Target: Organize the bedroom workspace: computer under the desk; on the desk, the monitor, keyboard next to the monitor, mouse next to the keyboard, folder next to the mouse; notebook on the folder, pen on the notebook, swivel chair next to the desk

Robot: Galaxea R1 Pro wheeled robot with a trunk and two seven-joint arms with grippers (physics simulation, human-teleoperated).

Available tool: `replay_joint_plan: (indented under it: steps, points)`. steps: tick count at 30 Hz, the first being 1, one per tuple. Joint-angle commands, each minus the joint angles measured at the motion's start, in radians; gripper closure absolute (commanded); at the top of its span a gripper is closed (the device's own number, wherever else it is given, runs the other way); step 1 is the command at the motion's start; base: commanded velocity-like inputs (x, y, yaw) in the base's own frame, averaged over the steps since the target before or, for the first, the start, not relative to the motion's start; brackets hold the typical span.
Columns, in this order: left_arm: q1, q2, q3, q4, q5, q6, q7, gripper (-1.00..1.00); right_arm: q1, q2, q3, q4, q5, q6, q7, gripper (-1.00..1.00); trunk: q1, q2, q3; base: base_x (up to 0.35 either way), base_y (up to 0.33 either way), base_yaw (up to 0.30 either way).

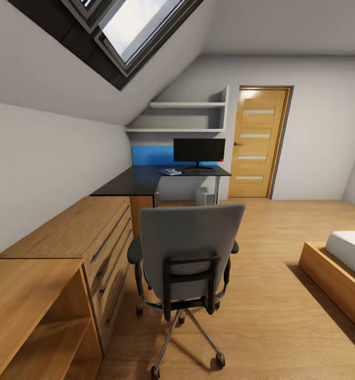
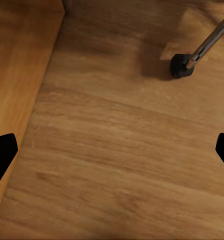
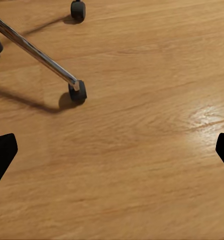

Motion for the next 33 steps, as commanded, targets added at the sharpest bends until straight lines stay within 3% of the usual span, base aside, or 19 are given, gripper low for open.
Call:
replay_joint_plan:
  steps: [1,28,33]
  points:
    - [-0.001,-0.001,0.006,-0.001,-0.010,0.002,0.000,-1.00,-0.001,0.001,0.009,0.002,-0.004,-0.003,-0.005,-1.00,0.004,-0.008,-0.004,0.000,0.000,0.000]
    - [-0.001,-0.002,0.007,-0.001,-0.011,0.004,0.001,-1.00,-0.001,0.000,0.007,-0.002,-0.006,-0.009,-0.005,-1.00,0.107,-0.197,-0.089,0.000,0.000,0.000]
    - [-0.003,-0.003,0.007,-0.001,-0.011,0.004,0.001,-1.00,-0.001,-0.001,0.005,-0.053,-0.004,-0.016,-0.004,-1.00,0.126,-0.232,-0.105,0.000,0.000,0.000]
